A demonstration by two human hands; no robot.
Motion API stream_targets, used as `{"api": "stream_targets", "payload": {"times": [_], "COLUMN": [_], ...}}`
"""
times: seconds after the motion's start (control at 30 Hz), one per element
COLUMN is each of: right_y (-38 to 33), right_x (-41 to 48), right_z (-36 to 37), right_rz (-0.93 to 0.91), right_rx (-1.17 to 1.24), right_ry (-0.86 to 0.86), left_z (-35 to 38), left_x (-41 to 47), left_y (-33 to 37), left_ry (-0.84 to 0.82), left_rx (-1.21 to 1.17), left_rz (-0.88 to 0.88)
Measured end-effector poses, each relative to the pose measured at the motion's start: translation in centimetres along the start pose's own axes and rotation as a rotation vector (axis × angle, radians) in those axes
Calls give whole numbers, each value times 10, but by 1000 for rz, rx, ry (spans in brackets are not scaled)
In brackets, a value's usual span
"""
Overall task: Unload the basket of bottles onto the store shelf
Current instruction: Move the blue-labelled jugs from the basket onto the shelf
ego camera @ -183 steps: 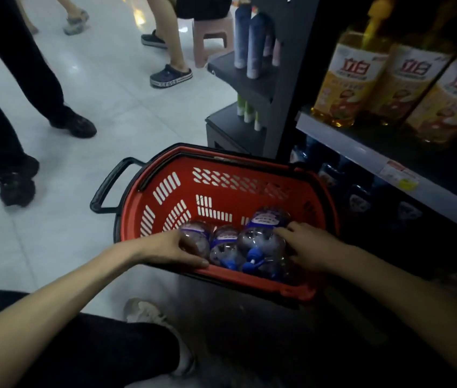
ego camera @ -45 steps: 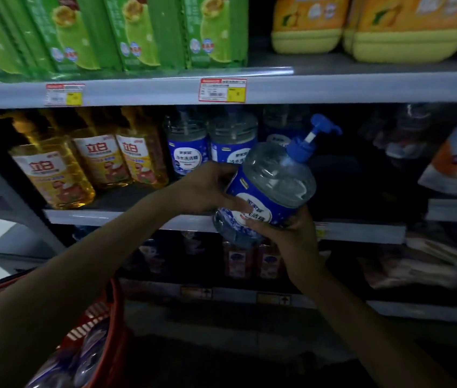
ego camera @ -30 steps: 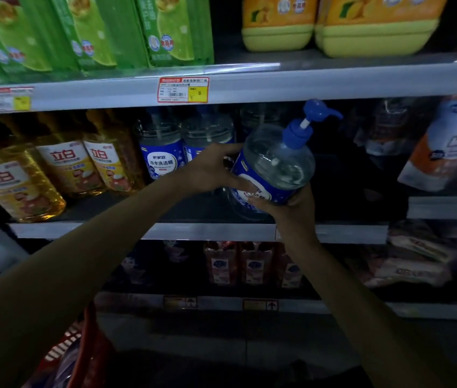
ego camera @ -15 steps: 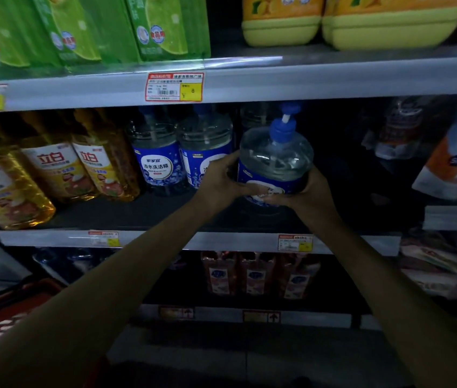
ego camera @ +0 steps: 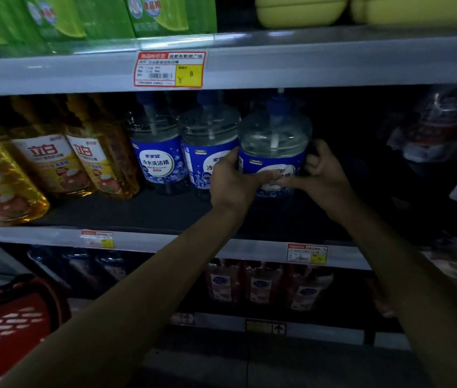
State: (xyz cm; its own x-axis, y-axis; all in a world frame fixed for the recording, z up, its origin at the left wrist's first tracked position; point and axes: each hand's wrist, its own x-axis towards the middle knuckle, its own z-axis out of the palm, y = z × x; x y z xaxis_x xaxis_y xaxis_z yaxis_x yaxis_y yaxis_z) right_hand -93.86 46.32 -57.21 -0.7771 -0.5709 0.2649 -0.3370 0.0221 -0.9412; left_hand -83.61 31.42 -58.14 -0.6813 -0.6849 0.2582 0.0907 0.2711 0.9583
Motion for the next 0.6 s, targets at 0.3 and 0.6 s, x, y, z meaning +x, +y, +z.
{"api": "stream_targets", "payload": {"times": [0.3,0.6], "right_y": [3,2], "right_x": [14,4], "right_z": [2,8], "right_rz": [-13,-31], "right_rx": [-67,-47], "right_ry": [38,88], "left_z": [16,14], "left_x": [-1,-8], "left_y": [4,8], "left_ry": [125,135], "left_rx": [39,86], "left_rz": [-80,-79]}}
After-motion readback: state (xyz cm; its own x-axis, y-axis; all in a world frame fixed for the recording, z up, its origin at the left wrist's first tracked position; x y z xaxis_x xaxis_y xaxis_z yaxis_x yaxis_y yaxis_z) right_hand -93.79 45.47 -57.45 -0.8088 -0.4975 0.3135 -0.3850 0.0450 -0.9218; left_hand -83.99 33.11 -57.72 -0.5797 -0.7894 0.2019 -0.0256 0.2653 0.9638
